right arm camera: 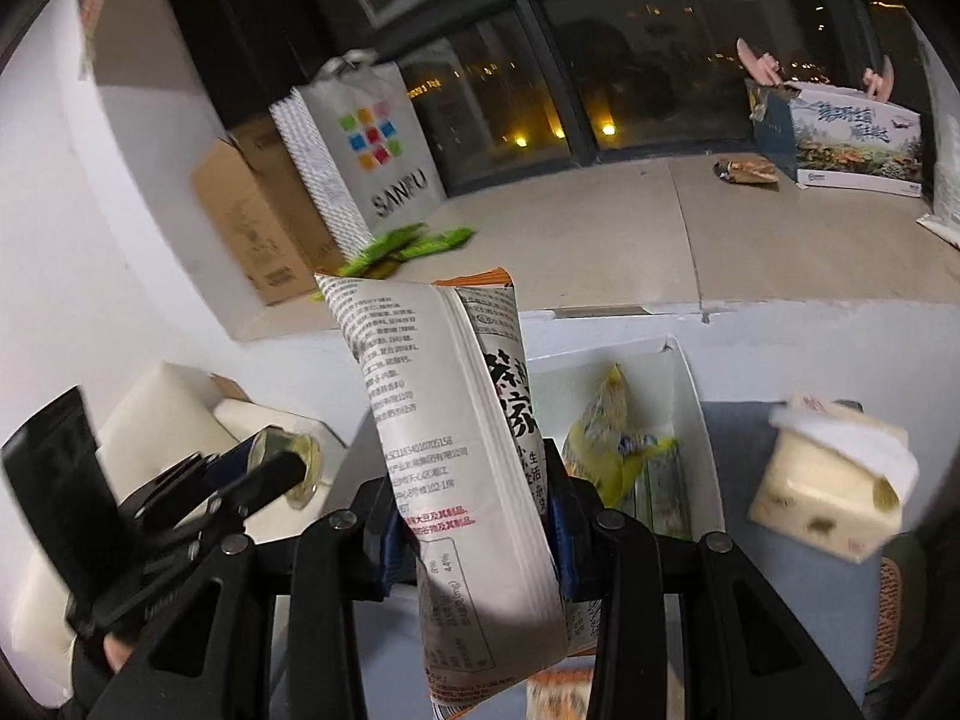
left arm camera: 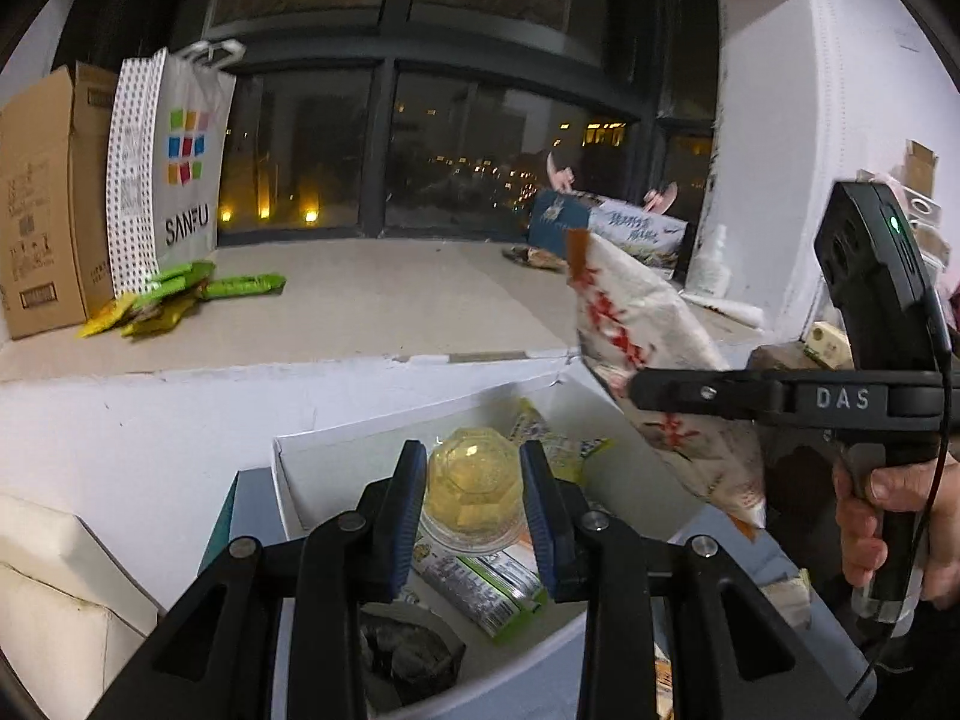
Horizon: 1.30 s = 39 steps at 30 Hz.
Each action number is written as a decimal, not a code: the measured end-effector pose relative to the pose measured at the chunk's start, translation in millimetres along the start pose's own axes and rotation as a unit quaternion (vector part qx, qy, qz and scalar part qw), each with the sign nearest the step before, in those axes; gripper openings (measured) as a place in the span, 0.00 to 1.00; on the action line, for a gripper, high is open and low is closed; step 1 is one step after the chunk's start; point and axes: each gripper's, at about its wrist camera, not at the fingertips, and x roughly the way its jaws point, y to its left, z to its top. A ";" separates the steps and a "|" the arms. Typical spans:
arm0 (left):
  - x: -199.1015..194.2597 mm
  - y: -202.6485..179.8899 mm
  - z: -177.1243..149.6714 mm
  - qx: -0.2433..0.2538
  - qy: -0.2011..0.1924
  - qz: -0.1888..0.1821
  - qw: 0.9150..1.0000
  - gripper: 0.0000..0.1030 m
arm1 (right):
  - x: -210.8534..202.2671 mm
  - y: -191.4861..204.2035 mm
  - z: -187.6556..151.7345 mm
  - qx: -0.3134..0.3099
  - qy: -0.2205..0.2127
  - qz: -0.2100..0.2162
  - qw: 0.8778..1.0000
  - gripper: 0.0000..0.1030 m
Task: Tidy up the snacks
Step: 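Drop the jelly cup into the box with the left gripper while the right carries the white bag, then grasp a second white long snack bag with the right gripper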
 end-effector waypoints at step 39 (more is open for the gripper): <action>-184.8 -57.6 -96.1 0.009 -0.048 -0.090 0.995 1.00 | -179.6 -7.2 -136.0 -0.091 -0.087 -0.002 0.992 1.00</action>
